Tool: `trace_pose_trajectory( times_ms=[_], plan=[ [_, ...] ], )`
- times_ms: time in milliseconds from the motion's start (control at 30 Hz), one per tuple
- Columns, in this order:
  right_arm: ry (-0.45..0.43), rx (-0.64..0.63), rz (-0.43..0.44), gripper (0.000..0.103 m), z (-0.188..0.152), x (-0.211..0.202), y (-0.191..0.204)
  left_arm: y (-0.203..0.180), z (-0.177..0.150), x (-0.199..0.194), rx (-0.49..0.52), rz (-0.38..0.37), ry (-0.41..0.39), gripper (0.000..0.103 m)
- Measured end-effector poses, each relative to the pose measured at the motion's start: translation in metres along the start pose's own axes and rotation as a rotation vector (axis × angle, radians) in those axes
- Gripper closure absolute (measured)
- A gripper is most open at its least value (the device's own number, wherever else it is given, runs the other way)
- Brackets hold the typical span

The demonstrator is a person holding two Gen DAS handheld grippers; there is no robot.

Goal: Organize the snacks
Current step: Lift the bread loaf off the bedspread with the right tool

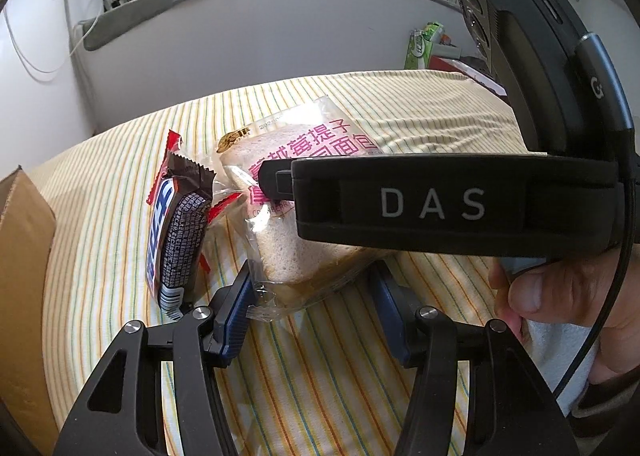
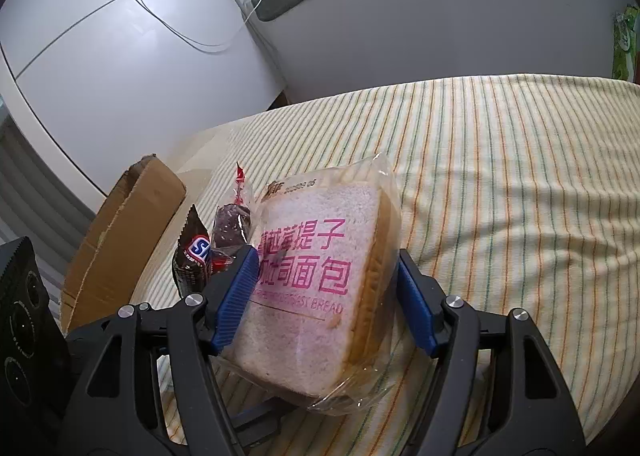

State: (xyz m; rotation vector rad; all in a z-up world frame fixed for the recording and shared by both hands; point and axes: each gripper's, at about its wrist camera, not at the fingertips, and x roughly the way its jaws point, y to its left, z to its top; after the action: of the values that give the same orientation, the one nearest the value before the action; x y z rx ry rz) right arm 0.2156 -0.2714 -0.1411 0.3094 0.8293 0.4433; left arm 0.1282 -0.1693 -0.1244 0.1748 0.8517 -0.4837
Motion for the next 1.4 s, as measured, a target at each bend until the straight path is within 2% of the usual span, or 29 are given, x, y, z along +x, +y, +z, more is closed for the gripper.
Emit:
trace_pose_trajectory(
  times_ms=[167,367,500,700,933,1233,1400],
  plan=[
    [-0.036,0.002,0.008,0.036,-0.006,-0.017,0.004,-0.010,0.002,-0.005,0.014,0.002,-0.026,0.048],
    [-0.113,0.044,0.004,0.036,-0.029,-0.061,0.017,-0.027,-0.016,-0.038,0.026,-0.034,-0.161,0.048],
    [-0.187,0.031,-0.006,0.036,-0.034,-0.100,0.038,-0.044,-0.031,-0.073,0.075,-0.035,-0.253,0.048],
    [-0.311,-0.068,-0.028,0.036,-0.019,-0.168,0.088,-0.051,-0.023,-0.134,0.130,-0.024,-0.385,0.047],
    [-0.384,-0.130,-0.034,0.036,-0.018,-0.209,0.124,-0.057,-0.024,-0.192,0.148,-0.015,-0.497,0.048],
    [-0.375,-0.125,-0.026,0.036,-0.027,-0.211,0.125,-0.066,-0.035,-0.198,0.160,-0.007,-0.508,0.047],
    [-0.340,-0.121,-0.025,0.036,-0.031,-0.197,0.120,-0.060,-0.025,-0.198,0.148,-0.011,-0.487,0.047]
  ],
)
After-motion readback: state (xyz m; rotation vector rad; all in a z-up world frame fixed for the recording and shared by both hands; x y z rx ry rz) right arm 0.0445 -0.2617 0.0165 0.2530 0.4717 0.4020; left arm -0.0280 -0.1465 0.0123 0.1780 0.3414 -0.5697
